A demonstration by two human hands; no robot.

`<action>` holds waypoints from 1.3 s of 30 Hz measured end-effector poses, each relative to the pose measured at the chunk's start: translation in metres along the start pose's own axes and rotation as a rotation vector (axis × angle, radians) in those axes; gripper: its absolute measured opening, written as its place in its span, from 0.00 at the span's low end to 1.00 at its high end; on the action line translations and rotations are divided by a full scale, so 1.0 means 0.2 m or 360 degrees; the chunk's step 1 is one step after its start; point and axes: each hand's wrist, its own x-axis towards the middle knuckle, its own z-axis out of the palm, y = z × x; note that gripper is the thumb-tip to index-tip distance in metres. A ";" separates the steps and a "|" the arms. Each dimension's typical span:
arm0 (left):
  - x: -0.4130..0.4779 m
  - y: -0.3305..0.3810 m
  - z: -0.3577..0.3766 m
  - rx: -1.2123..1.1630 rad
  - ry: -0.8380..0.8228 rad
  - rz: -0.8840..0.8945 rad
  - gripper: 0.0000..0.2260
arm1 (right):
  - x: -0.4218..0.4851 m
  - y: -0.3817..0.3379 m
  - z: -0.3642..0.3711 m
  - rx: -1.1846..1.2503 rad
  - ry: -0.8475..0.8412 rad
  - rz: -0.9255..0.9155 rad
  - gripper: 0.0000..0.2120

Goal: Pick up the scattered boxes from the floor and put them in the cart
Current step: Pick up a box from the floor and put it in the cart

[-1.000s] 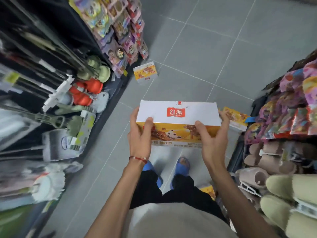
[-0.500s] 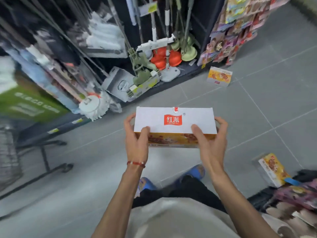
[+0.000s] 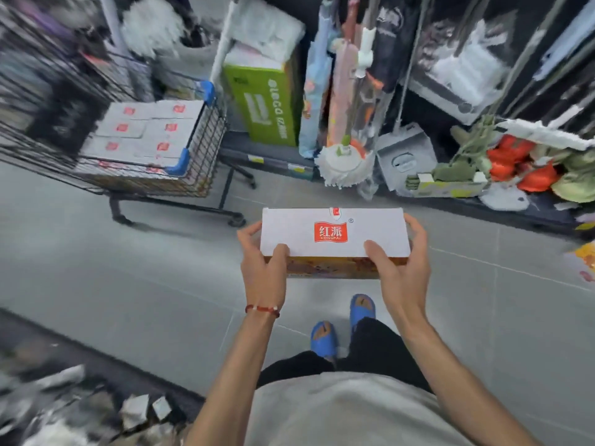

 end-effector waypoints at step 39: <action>1.77 -0.14 -1.96 -0.0230 0.1042 -0.0235 0.27 | 0.25 -0.62 3.00 -0.0149 -0.0944 -0.0062 0.28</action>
